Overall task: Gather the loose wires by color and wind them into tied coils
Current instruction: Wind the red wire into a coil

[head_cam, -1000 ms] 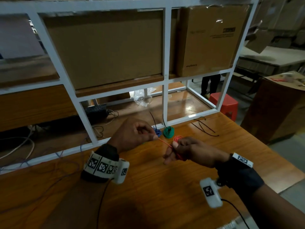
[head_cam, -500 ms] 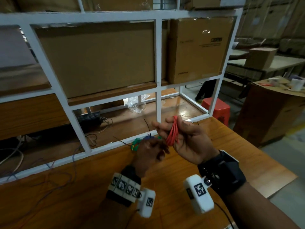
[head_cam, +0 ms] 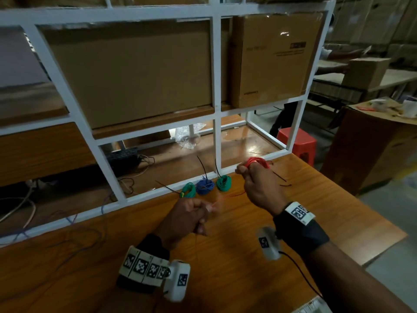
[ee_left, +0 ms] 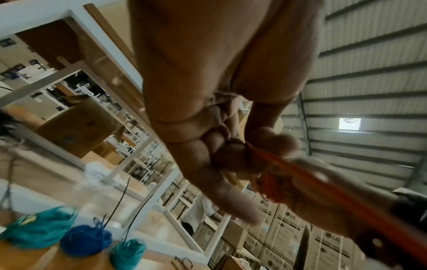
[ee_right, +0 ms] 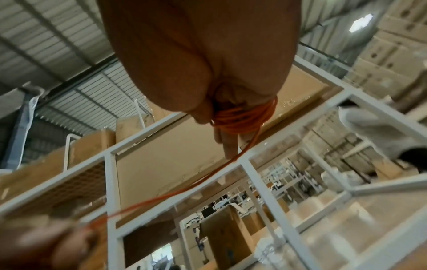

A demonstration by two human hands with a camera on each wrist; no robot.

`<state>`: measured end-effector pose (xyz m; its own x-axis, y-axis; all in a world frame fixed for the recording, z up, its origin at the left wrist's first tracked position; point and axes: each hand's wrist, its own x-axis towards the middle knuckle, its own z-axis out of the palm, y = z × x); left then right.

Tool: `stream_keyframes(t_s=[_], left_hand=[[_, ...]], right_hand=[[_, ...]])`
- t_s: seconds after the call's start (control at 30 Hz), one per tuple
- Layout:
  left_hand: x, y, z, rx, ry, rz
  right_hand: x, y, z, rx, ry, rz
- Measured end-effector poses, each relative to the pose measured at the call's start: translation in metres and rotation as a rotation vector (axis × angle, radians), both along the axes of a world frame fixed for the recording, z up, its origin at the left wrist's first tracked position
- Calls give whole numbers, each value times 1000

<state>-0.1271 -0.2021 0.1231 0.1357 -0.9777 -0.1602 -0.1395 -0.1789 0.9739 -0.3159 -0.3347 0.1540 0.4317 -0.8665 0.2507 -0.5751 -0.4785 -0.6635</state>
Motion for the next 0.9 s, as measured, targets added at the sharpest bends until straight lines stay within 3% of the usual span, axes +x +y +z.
stream_keyframes(t_s=[0.07,0.13,0.2,0.37,0.47,0.57,0.7,0.77,0.83,0.9], left_hand=[[4,-4,8,-146,-337,52],[10,-12,19,-358,-679,102],[20,-22,30,-467,-813,79],[42,-46,41,-519,-811,51],[41,-57,37,-518,-657,20],[30,-65,27,-535,-446,-27],[10,-60,8,-466,-132,-18],[-5,-52,-6,-417,-167,-89],[-21,-44,-20,-342,-299,-183],[-27,-36,-32,-275,-316,-187]], right_hand=[[0,2,-5,-6,173,91],[-2,3,-12,132,266,263],[-6,7,-17,381,256,434],[-10,16,-19,908,19,791],[-6,26,-25,1205,-230,1022],[-1,35,-23,1332,-505,1188],[8,33,-7,1379,-997,1121],[11,28,1,1371,-1218,1064],[13,23,10,1269,-1345,850],[13,14,10,1020,-1278,492]])
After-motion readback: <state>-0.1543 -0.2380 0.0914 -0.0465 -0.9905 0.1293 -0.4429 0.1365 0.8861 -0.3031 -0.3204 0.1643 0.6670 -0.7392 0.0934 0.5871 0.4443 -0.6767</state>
